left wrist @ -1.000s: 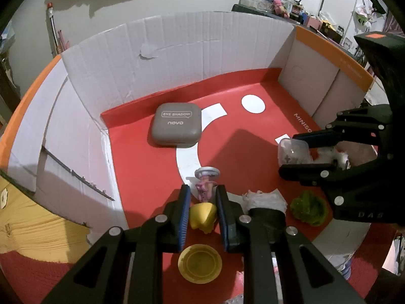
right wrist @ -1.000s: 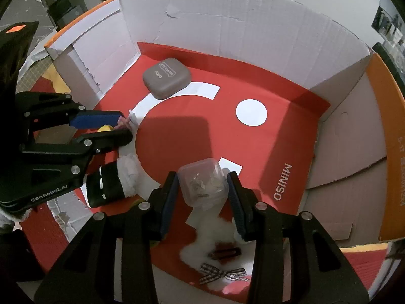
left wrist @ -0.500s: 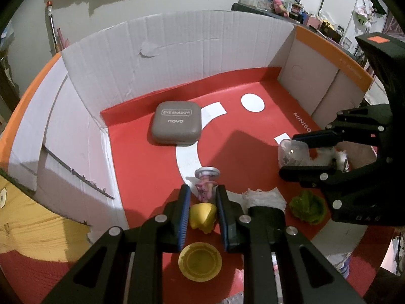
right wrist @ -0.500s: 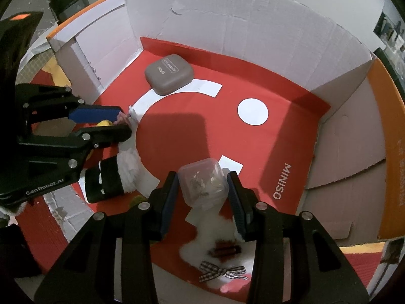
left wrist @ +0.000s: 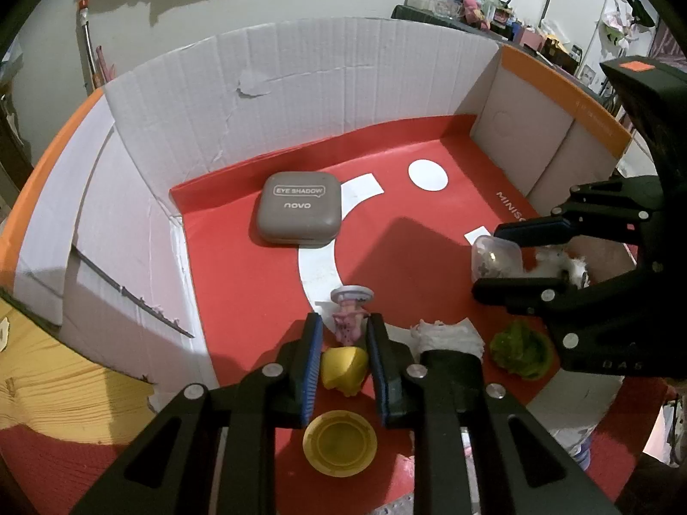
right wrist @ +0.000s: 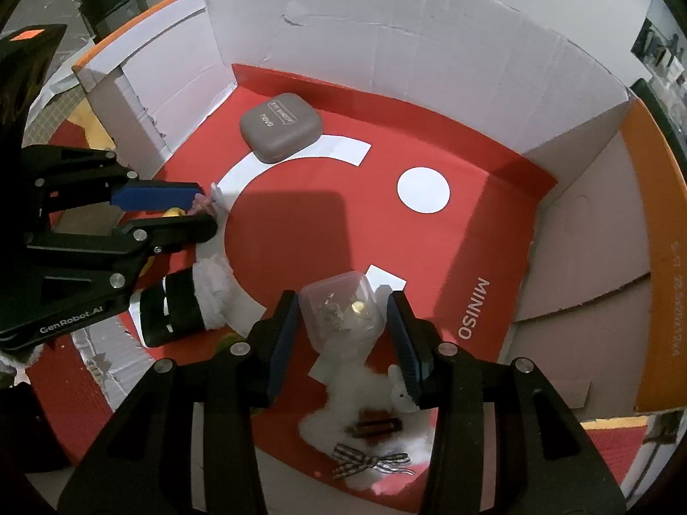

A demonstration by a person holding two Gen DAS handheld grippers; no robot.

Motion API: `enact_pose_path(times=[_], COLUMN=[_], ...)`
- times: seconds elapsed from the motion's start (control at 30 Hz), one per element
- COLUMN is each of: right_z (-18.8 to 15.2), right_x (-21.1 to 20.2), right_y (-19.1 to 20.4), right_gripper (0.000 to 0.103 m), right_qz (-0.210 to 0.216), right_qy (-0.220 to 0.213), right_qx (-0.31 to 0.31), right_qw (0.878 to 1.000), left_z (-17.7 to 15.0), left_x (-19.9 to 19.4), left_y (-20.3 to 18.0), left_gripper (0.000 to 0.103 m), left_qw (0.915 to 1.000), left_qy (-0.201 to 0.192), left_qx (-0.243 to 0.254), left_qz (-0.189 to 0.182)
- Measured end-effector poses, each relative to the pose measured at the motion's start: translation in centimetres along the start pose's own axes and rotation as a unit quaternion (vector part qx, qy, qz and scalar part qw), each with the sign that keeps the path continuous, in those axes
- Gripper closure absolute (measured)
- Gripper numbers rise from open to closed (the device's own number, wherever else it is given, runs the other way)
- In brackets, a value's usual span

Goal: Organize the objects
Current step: 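Lower both items onto the red floor and open both grippers, then withdraw both grippers and move them toward the white lid and navy bottle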

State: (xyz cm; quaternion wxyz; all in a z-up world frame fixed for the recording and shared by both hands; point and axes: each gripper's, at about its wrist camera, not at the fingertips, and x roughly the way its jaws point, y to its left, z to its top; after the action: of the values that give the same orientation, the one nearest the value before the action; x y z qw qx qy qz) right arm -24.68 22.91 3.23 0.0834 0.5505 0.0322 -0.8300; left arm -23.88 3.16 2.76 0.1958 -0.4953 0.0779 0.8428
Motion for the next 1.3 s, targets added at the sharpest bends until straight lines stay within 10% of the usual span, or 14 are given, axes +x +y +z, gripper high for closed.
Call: enact_pose_path(times=[0.77, 1.3], right_z=[-0.4, -1.3], right_x=[-3.7, -9.3], right_y=[0.8, 1.9], right_gripper=[0.051, 0.036], right_qz=[0.004, -0.032], right_qy=[-0.038, -0.136], right_qx=[0.015, 0.029], right_qw=[0.999, 0.990], left_z=[0.3, -1.0], left_x=[-1.7, -8.3], left_y=[0.4, 0.4], left_gripper=[0.069, 0.040], left_qw=[0.9995, 0.9902], left_qy=[-0.022, -0.123], left_qx=[-0.021, -0.054], left_qz=[-0.003, 0.039])
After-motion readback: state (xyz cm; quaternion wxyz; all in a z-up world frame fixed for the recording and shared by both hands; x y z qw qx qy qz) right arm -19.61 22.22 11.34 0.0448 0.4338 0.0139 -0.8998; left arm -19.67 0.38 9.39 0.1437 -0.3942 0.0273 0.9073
